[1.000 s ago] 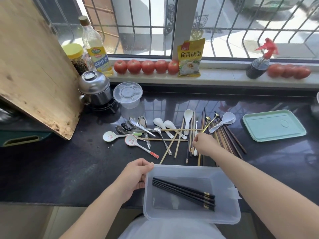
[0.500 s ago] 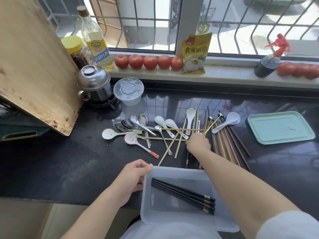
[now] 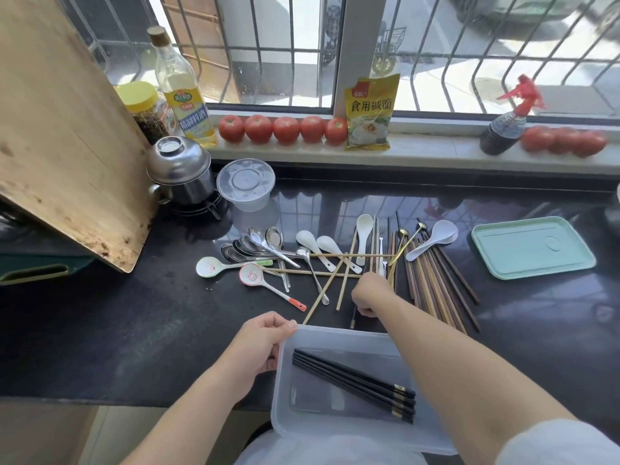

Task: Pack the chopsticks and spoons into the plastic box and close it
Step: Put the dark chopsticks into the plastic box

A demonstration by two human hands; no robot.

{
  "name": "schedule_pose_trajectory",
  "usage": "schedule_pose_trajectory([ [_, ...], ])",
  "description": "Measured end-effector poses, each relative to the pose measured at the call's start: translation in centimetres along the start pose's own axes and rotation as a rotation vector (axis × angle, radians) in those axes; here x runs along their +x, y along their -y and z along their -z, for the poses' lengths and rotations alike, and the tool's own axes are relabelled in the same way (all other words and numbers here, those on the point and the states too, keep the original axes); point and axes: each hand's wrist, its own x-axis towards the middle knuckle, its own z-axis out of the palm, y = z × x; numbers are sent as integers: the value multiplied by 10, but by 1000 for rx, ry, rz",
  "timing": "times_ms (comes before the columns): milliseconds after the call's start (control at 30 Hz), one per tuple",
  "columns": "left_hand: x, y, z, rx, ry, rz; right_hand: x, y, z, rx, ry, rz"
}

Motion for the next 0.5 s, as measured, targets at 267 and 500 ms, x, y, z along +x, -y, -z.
schedule_pose_trajectory([
  [267, 2, 4, 0, -16, -5, -29, -60, -45, 69, 599, 173, -52],
  [500, 5, 4, 3, -61, 41, -15, -183, -93, 82, 174, 368, 426],
])
